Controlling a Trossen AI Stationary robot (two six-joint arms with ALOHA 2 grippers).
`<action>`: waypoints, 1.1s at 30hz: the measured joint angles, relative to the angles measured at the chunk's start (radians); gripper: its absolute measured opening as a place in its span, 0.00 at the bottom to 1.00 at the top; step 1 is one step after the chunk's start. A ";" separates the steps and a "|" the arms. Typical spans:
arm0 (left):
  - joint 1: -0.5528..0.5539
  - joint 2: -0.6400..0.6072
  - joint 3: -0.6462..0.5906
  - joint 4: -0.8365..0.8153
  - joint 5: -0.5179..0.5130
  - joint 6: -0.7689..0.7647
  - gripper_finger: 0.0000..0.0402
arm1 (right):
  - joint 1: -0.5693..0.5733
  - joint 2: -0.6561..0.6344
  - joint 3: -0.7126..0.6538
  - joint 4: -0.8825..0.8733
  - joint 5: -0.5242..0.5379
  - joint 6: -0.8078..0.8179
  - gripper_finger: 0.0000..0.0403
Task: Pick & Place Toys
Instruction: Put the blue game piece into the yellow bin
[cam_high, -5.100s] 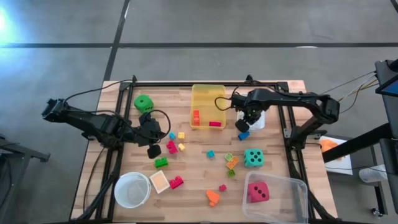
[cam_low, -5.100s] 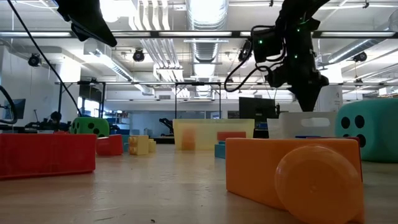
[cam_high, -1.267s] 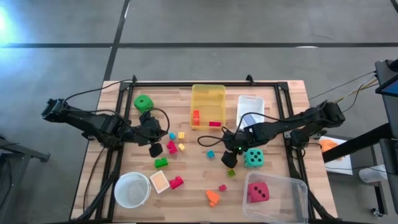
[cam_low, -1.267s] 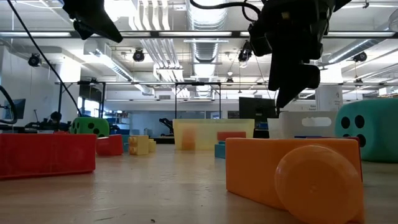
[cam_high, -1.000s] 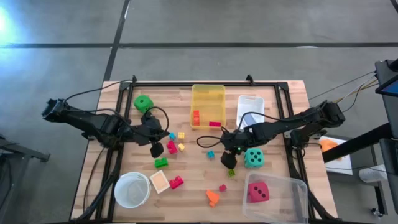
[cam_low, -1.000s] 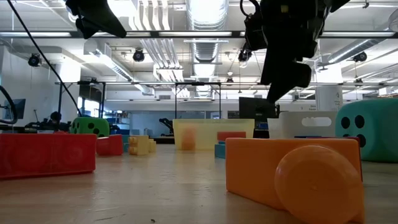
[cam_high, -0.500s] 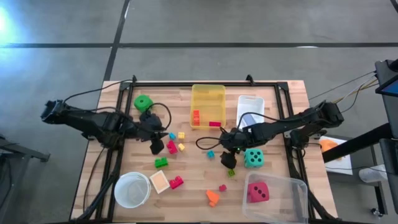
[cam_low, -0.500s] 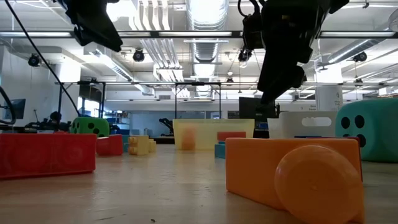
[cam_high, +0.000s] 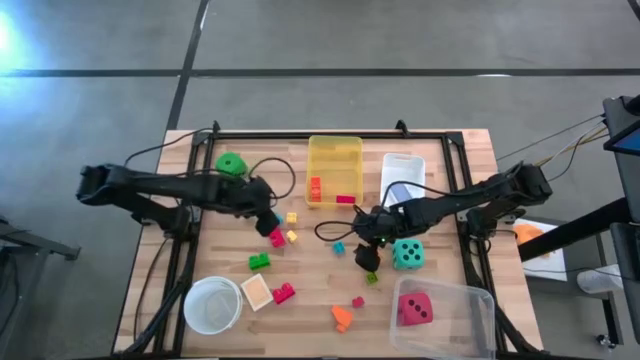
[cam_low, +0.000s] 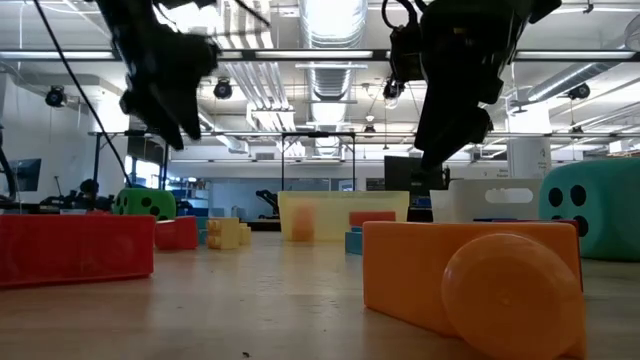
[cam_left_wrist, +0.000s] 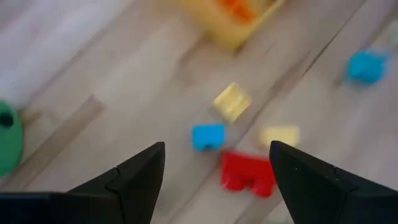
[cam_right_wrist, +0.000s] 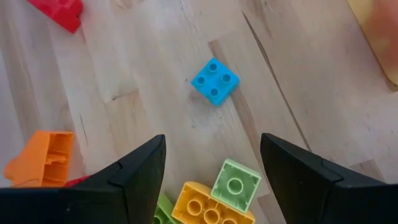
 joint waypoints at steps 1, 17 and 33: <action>0.017 0.024 0.000 -0.003 0.007 0.013 0.73 | 0.000 0.000 0.000 0.000 0.000 0.000 0.63; 0.100 0.300 0.029 0.018 0.048 0.189 0.73 | 0.000 0.000 0.000 0.000 0.000 -0.011 0.63; 0.102 0.331 0.028 0.100 0.093 0.231 0.73 | 0.000 0.000 0.000 -0.001 0.000 -0.015 0.63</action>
